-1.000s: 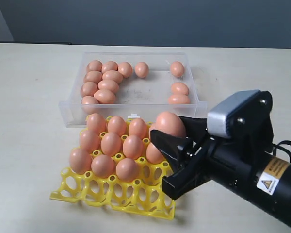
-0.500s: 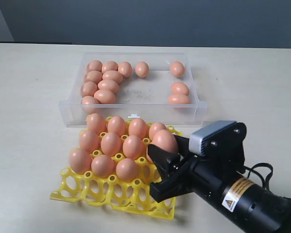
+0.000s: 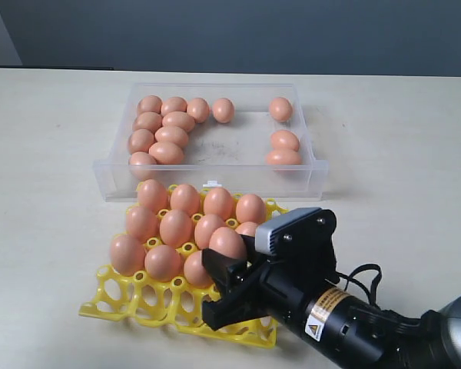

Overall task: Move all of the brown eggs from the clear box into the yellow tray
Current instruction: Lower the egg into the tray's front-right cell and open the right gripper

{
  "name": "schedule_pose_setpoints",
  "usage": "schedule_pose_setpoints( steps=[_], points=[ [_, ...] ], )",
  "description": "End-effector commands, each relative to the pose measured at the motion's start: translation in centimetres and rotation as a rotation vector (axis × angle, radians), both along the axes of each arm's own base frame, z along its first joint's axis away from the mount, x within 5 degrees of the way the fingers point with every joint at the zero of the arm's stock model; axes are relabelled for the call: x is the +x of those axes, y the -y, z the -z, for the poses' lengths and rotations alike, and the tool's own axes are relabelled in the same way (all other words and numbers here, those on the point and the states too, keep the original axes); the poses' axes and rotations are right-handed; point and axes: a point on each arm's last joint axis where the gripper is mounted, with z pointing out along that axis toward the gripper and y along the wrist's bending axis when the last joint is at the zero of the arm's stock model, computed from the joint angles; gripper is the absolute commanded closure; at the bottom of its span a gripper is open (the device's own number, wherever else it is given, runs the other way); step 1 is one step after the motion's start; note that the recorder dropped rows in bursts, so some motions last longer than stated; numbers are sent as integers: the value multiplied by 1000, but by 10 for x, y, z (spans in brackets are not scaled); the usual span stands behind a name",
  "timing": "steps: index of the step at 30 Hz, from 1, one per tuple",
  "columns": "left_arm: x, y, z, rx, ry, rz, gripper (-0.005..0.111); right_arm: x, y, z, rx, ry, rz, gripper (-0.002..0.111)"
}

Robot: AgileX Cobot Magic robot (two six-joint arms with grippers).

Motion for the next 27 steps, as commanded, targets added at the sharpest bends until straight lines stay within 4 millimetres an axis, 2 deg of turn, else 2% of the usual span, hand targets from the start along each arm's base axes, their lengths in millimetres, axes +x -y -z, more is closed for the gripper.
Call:
schedule_pose_setpoints(
  steps=[1, 11, 15, 18, 22, 23, 25, 27],
  points=[
    [0, 0, 0, -1, 9, -4, 106, 2, 1, 2, -5, -19, 39, 108],
    [0, 0, 0, -1, 9, -4, 106, 2, 3, 6, -36, -57, 57, 108],
    [0, 0, 0, -1, 9, -4, 106, -3, 4, 14, -72, -161, 56, 105],
    [0, 0, 0, -1, 9, -4, 106, -6, 0, 14, -59, -178, -2, 92],
    [0, 0, 0, -1, 9, -4, 106, -7, -1, 12, -22, -184, -9, 62],
    [0, 0, 0, -1, 9, -4, 106, -7, -2, 11, -14, -178, -9, 51],
    [0, 0, 0, -1, 9, -4, 106, -6, -3, 5, 16, -155, -11, 46],
    [0, 0, 0, -1, 9, -4, 106, -4, -2, -1, 32, -133, 1, 46]
  ],
)
